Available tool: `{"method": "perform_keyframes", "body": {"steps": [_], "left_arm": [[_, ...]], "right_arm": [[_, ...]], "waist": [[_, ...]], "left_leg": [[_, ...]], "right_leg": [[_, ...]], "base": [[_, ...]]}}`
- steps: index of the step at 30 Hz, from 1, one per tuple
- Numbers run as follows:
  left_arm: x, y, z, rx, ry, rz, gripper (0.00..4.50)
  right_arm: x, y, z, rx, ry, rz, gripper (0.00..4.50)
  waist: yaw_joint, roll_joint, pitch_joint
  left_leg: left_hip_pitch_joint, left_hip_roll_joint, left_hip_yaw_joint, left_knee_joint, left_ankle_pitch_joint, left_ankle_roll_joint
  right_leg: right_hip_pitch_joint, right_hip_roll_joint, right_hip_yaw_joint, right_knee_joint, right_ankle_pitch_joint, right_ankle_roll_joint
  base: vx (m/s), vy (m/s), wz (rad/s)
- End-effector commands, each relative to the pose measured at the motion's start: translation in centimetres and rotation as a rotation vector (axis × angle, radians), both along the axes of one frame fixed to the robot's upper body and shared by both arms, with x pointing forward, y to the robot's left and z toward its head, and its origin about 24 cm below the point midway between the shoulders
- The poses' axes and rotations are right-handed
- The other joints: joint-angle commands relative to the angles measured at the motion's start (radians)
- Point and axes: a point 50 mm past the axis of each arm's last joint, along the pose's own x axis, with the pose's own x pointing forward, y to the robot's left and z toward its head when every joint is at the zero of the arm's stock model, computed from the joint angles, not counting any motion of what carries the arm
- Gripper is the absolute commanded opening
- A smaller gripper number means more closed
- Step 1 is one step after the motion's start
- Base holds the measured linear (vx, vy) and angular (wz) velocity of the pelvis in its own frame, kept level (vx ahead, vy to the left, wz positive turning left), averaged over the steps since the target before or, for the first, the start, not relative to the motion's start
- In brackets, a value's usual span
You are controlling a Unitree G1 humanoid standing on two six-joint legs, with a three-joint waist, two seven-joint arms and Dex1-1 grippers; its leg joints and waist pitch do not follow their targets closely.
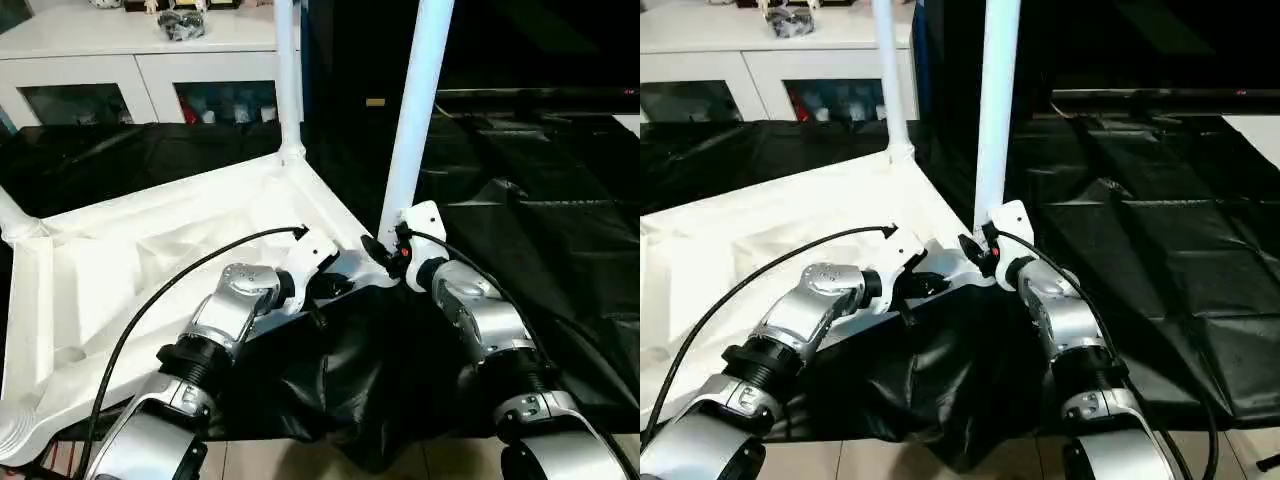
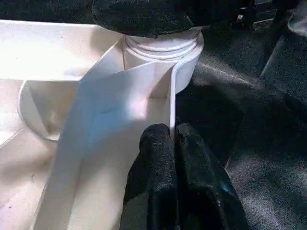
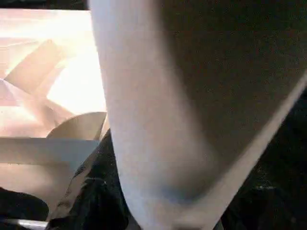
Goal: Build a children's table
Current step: Rotate leg to tighten
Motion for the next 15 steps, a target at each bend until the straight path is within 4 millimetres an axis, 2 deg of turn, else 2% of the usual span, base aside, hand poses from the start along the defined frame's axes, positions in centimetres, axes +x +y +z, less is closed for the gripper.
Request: {"method": "perform_keyframes", "body": {"steps": [1, 5, 7, 9, 11, 12, 15], "left_arm": [[-0.4, -2.9, 1.9, -0.115, -0.06, -0.127, 0.0], [-1.0, -2.3, 1.8, -0.115, -0.049, -0.186, 0.0], [-1.3, -1.7, 1.7, -0.11, -0.042, -0.225, 0.0], [-1.9, -0.7, 1.5, -0.103, -0.03, -0.313, 0.0], [-2.1, -0.5, 1.5, -0.102, -0.029, -0.333, 0.0], [-2.2, -0.2, 1.5, -0.102, -0.022, -0.352, 0.0], [-2.5, 0.6, 1.6, -0.099, -0.01, -0.387, 0.0]], "right_arm": [[-1.8, 3.7, -2.4, 0.087, 0.149, 0.16, 2.71], [-1.8, 3.3, -2.0, 0.055, 0.115, 0.22, 3.18], [-2.1, 2.8, -1.7, 0.02, 0.096, 0.312, 3.18], [-3.1, 1.9, -1.1, -0.004, 0.068, 0.496, 3.18], [-3.3, 1.7, -1.0, -0.009, 0.063, 0.523, 3.18], [-3.5, 1.4, -0.9, -0.018, 0.055, 0.558, 3.18], [-4.3, 0.3, -0.6, -0.054, 0.048, 0.662, 3.18]], "waist": [[0.002, -0.013, -0.052], [0.003, -0.013, -0.054], [0.001, -0.011, -0.056], [0.006, -0.014, -0.058], [0.005, -0.013, -0.059], [0.008, -0.012, -0.059], [0.015, -0.013, -0.055]], "left_leg": [[0.0, 0.009, 0.002, -0.072, -0.248, 0.053], [-0.002, 0.01, 0.002, -0.071, -0.223, 0.06], [-0.004, 0.01, 0.003, -0.069, -0.202, 0.072], [-0.004, 0.013, 0.004, -0.065, -0.182, 0.095], [-0.004, 0.014, 0.005, -0.064, -0.165, 0.107], [0.0, 0.014, 0.006, -0.063, -0.159, 0.116], [0.002, 0.017, 0.009, -0.064, -0.181, 0.115]], "right_leg": [[0.045, -0.037, 0.028, -0.083, -0.296, -0.205], [0.047, -0.038, 0.029, -0.078, -0.258, -0.218], [0.049, -0.037, 0.029, -0.073, -0.21, -0.234], [0.055, -0.036, 0.029, -0.068, -0.149, -0.249], [0.055, -0.037, 0.03, -0.061, -0.107, -0.264], [0.053, -0.036, 0.029, -0.06, -0.098, -0.277], [0.051, -0.036, 0.03, -0.063, -0.131, -0.279]], "base": [[0.0, 0.0, 0.0], [0.0, 0.0, 0.0], [0.0, 0.0, 0.0], [0.0, 0.0, 0.0], [0.0, 0.0, 0.0], [0.0, 0.0, 0.0], [0.0, 0.0, 0.0]]}}
